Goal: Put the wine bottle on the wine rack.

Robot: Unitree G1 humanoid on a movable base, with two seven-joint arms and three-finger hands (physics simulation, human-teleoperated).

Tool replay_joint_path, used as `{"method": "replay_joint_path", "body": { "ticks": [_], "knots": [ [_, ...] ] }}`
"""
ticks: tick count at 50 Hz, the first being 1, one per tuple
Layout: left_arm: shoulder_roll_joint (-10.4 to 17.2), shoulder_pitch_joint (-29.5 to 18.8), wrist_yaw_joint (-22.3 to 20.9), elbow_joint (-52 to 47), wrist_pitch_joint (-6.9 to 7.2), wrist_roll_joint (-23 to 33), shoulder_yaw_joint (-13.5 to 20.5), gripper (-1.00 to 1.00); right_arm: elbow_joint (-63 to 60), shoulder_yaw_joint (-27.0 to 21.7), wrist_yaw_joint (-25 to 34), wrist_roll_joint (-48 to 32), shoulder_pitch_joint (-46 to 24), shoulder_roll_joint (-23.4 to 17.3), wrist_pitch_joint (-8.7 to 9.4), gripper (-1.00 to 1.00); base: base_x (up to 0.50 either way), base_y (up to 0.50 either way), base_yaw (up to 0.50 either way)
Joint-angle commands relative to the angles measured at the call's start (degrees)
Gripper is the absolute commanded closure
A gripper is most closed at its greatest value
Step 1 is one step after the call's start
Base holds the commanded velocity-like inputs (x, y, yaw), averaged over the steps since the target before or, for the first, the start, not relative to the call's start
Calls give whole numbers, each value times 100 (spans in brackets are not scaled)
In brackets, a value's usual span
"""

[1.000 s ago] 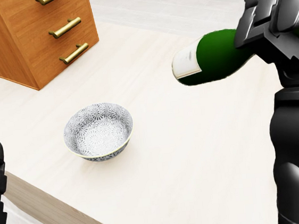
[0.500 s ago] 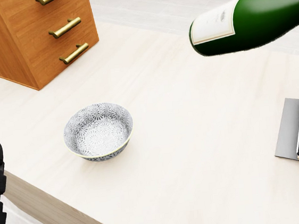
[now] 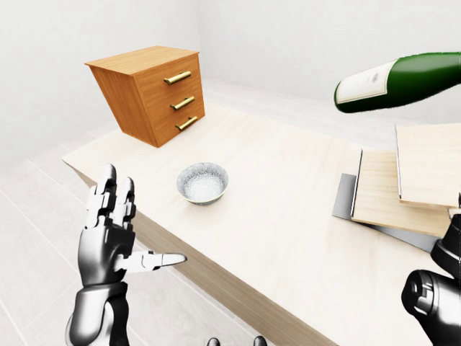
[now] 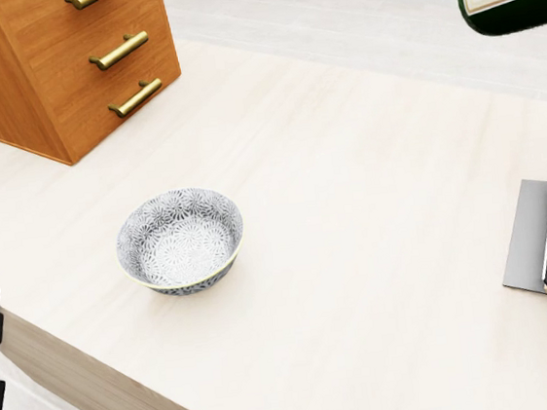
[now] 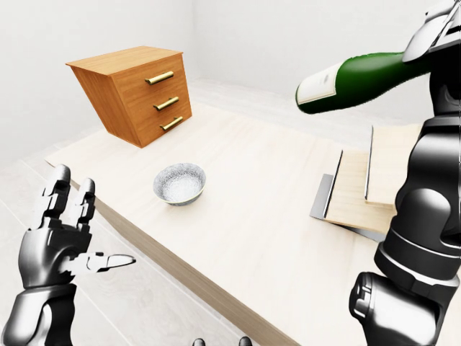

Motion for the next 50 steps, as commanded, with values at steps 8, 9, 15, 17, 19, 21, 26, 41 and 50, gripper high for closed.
{"method": "replay_joint_path", "body": {
  "ticks": [8, 9, 15, 17, 19, 21, 26, 41, 50],
  "knots": [
    [195, -423, 169, -98, 0, -47, 167, -100, 975, -649, 348, 983, -222, -1432, 0, 100, 0, 0, 0],
    [212, -466, 184, -96, 0, -56, 185, -100, 974, -649, 364, 1032, -182, -1505, 0, 100, 0, 0, 0],
    [300, -630, 246, -97, 0, -105, 275, -100, 1132, -740, 546, 1275, 19, -1921, 0, 100, 0, 0, 0],
    [333, -667, 255, -128, 0, -144, 329, -100, 1288, -822, 608, 1336, 63, -2080, 0, 100, 0, 0, 0],
    [360, -697, 260, -145, 0, -169, 371, -100, 1376, -914, 661, 1458, 117, -2202, 0, 100, 0, 0, 0],
    [391, -737, 265, -124, 0, -181, 418, -100, 1494, -1010, 691, 1550, 202, -2336, 0, 100, 0, 0, 0],
    [452, -850, 292, -36, 0, -227, 526, -100, 1699, -1187, 909, 1656, 581, -2593, 0, 100, 0, 0, 0],
    [410, -750, 302, -323, 0, -331, 514, -100, 2565, -1540, 1827, 1203, 1487, -2820, 0, 100, 0, 0, 0],
    [428, -784, 335, -479, 0, -334, 522, -100, 3404, -1400, 2204, 970, 1288, -2998, 0, 100, 0, 0, 0]
  ]
}}
